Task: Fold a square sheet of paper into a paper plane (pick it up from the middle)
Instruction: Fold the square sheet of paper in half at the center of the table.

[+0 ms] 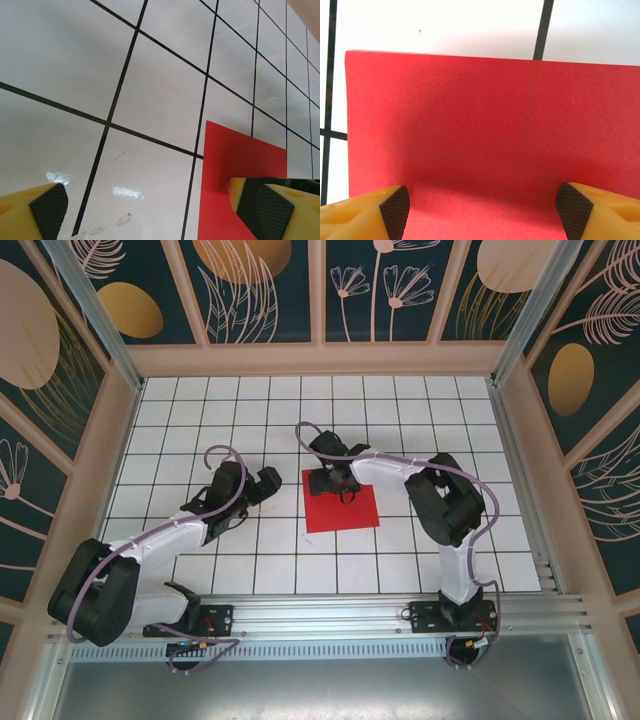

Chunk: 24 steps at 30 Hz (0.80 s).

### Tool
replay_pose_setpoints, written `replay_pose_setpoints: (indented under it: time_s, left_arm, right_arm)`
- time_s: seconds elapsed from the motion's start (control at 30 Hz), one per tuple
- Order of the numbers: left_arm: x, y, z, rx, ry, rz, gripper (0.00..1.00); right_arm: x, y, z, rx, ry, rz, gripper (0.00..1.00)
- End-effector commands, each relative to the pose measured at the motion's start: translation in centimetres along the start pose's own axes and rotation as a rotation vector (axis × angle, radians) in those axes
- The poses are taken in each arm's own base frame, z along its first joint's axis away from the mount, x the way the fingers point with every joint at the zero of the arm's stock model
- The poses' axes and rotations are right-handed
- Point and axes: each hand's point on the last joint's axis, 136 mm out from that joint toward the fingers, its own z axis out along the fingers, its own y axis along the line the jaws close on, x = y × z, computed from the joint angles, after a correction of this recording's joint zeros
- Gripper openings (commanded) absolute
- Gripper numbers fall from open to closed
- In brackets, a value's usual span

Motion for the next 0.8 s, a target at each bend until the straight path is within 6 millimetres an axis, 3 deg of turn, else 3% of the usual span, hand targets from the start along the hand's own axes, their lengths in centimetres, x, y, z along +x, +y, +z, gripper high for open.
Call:
replay_pose_setpoints:
  time_s: [0.0,0.23,0.4,0.53,0.77]
  left_arm:
    - [-0.9,-1.6,0.2,0.051,-0.011,0.014,0.99]
    - [-0.7,-1.4,0.1,0.046,-0.007,0.015,0.99]
    - [-0.6,-1.2,0.1,0.043,-0.004,0.017,0.98]
    - [-0.6,-1.3,0.3,0.041,0.0,0.028,0.98]
    - [-0.6,-1.7,0.9,0.042,0.013,0.042,0.99]
  right_arm:
    - [5.0,-1.4,0.6,0.02,0.187,0.054,0.81]
    - [2.7,-0.8,-0.5,0.04,0.161,0.031,0.86]
    - [1.3,-1.0,-2.5,0.067,0.109,0.072,0.88]
    - [1.8,-2.2,-3.4,0.118,0.105,0.115,0.89]
    - [3.7,-1.7,-2.1,0.095,0.161,0.145,0.9]
